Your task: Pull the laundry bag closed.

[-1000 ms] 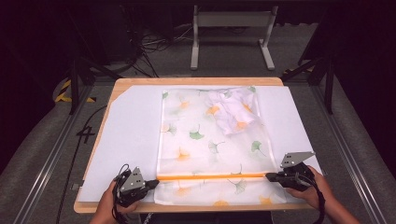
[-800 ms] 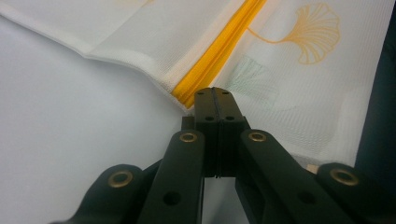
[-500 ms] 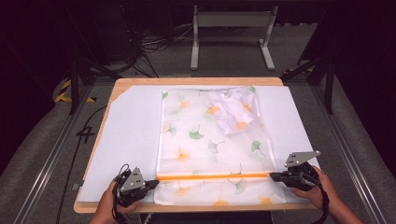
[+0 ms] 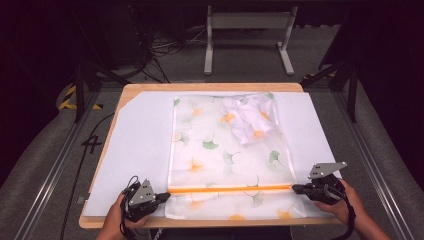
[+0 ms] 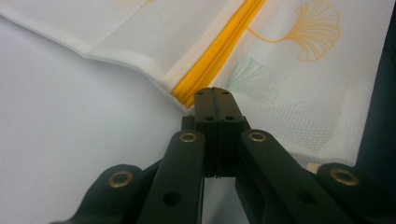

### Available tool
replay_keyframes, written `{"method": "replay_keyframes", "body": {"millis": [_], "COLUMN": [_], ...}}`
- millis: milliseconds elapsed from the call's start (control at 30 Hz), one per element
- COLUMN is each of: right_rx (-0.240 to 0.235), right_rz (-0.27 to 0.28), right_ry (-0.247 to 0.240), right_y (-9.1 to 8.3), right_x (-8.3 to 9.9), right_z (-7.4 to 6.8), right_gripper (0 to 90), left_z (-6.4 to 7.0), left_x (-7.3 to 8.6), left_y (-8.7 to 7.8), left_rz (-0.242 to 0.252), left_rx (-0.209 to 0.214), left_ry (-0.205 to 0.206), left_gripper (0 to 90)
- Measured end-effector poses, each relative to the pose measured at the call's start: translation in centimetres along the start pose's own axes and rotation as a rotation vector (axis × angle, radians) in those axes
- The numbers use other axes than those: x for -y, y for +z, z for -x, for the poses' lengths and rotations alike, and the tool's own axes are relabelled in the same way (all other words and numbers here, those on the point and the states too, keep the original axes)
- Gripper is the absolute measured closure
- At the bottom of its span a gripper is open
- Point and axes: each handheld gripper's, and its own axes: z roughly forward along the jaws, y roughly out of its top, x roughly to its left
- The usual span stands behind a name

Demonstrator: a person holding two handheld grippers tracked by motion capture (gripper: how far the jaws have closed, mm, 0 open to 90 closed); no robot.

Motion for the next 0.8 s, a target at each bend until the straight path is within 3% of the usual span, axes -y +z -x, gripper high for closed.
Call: {"method": "replay_keyframes", "body": {"millis": [200, 333, 733, 800], "right_rx": [-0.001, 0.023, 0.020, 0.032], "right_rz": [0.009, 0.029, 0.037, 0.063], "right_ry": [0.005, -0.018, 0.013, -0.004], "right_y": [0.0, -0.1, -0.2, -0.5], "right_x": [0.1, 0.2, 1.0, 1.2], "right_z": [0.0, -0.4, -0.1, -0.1], "right_gripper": [89.8, 89.7, 88.4, 85.7], "left_z": [0.1, 0.1, -0.1, -0.1], "left_x": [0.0, -0.1, -0.2, -0.1], "left_y": [0.0, 0.0, -0.1, -0.2], "left_rz": [-0.002, -0.005, -0.010, -0.010], "left_rx": [-0.006, -0.014, -0.001, -0.010], "left_ry": [0.003, 0.007, 0.007, 0.008], "left_gripper": [90.0, 90.0, 90.0, 90.0]}}
